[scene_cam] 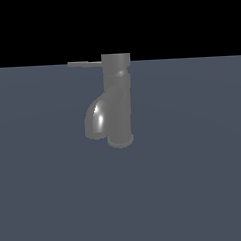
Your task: Turn on the faucet by rotating a designated handle.
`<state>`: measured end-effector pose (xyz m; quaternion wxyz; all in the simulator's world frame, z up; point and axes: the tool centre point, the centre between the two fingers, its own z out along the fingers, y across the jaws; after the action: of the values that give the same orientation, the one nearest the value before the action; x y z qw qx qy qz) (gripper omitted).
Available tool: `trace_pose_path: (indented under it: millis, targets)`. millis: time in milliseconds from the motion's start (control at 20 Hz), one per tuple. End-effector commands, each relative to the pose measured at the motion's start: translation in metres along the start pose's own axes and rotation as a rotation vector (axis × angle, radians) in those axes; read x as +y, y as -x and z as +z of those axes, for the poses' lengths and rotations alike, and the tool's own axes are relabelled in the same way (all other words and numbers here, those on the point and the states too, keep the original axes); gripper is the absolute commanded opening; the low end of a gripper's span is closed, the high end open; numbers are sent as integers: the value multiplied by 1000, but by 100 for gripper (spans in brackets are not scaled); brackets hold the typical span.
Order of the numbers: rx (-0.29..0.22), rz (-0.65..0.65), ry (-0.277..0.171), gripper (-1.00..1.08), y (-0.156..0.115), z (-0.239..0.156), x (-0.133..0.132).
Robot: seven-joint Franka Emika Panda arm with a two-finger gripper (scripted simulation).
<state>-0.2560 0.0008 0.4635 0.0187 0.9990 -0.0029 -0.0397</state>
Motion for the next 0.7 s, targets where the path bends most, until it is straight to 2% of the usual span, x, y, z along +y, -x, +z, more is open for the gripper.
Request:
trace_pose_path:
  millis: [0, 450, 650]
  targets:
    - [0, 0, 0, -100, 0, 0, 0]
    - [-17, -39, 48, -100, 2, 1, 1]
    - [-18, -43, 52, -100, 3, 1, 1]
